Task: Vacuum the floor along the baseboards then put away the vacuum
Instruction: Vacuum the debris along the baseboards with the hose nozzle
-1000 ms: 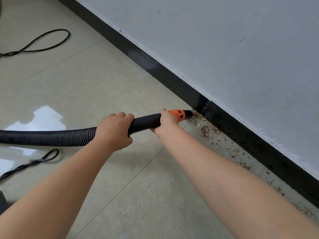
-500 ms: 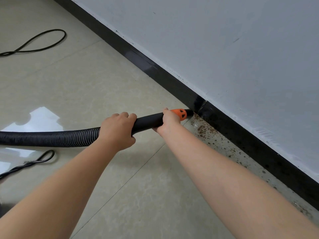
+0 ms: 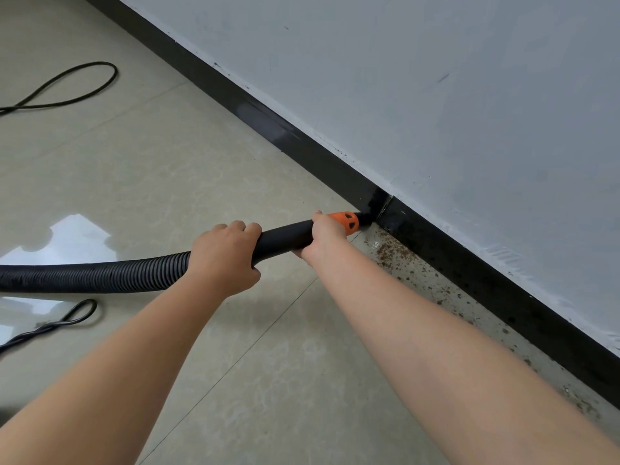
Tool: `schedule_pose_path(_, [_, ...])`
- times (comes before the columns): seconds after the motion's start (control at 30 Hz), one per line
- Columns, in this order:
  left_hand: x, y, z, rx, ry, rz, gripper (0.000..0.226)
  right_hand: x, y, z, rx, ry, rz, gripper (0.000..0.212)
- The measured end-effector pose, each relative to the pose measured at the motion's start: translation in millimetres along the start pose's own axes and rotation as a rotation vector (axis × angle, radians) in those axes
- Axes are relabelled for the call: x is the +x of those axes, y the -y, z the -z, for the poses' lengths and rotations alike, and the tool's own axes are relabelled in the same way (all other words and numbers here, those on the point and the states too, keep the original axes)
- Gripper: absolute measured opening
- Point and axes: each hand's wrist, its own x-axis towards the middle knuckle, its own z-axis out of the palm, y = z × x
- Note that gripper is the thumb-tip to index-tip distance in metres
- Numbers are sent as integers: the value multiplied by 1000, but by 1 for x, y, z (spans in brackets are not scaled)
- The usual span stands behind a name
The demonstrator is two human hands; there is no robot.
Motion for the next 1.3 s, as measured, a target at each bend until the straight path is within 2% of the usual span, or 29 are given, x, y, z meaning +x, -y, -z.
schedule_pose_path(0.43, [0, -6, -1, 1, -4, -17, 34, 8, 3, 5, 34, 5, 17, 46])
schedule_pose_path(0.73, [-9, 12, -2, -13, -37, 62, 34, 1, -4, -14, -7, 66, 22, 53])
schedule_pose_path(1.13, [0, -1, 0, 10, -12, 61, 36, 14, 9, -14, -45, 77, 2, 49])
schedule_pose_path(1.3, [-12, 15, -4, 8, -3, 111, 34, 13, -6, -28, -98, 129, -30, 50])
